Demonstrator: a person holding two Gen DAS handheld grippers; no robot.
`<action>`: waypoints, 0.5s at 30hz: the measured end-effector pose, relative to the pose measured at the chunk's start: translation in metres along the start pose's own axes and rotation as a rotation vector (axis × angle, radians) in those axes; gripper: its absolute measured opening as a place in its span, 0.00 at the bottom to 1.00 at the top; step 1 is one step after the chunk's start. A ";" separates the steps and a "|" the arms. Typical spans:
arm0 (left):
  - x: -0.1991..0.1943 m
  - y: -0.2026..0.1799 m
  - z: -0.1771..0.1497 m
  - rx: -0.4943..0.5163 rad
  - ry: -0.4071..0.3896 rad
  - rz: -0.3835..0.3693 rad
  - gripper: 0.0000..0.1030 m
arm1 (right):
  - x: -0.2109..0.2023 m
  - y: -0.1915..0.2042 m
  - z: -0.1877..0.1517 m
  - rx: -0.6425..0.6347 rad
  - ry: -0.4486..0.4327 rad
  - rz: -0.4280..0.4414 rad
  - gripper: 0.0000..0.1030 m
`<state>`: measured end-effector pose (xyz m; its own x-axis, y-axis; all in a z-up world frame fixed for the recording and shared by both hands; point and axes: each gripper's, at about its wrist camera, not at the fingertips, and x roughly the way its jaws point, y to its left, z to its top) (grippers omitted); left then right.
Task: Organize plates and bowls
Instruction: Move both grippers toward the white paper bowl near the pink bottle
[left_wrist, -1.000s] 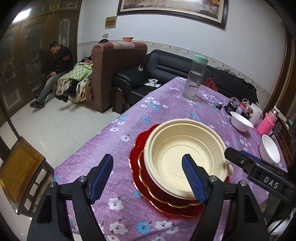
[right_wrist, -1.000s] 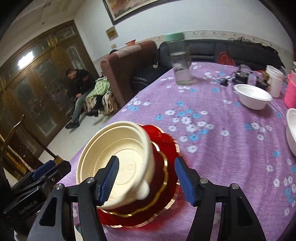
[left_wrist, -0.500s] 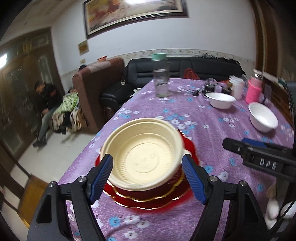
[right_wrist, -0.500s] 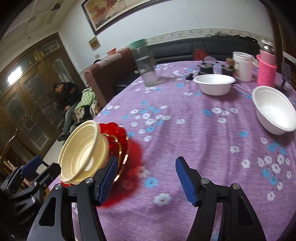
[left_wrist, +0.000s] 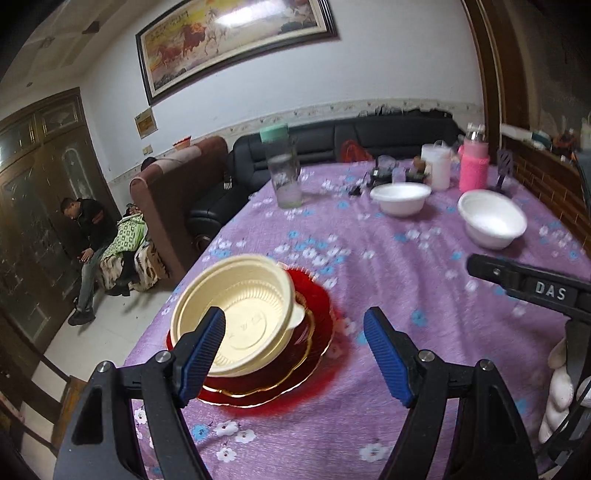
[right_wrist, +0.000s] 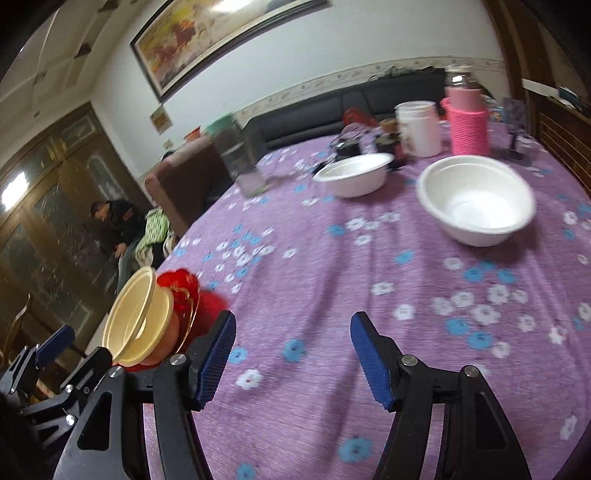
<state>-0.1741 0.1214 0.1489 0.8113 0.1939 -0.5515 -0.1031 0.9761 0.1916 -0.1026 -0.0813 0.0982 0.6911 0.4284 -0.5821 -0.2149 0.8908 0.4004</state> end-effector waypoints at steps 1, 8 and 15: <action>-0.008 -0.001 0.005 -0.003 -0.020 -0.005 0.75 | -0.010 -0.005 0.002 0.010 -0.013 -0.001 0.67; -0.057 -0.011 0.049 -0.030 -0.140 -0.107 0.75 | -0.092 -0.032 0.025 0.030 -0.142 -0.025 0.67; -0.065 -0.028 0.082 -0.038 -0.123 -0.275 0.76 | -0.145 -0.043 0.040 -0.011 -0.250 -0.151 0.67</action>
<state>-0.1770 0.0731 0.2461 0.8753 -0.0896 -0.4753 0.1108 0.9937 0.0167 -0.1659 -0.1877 0.1939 0.8644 0.2409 -0.4413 -0.1030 0.9440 0.3136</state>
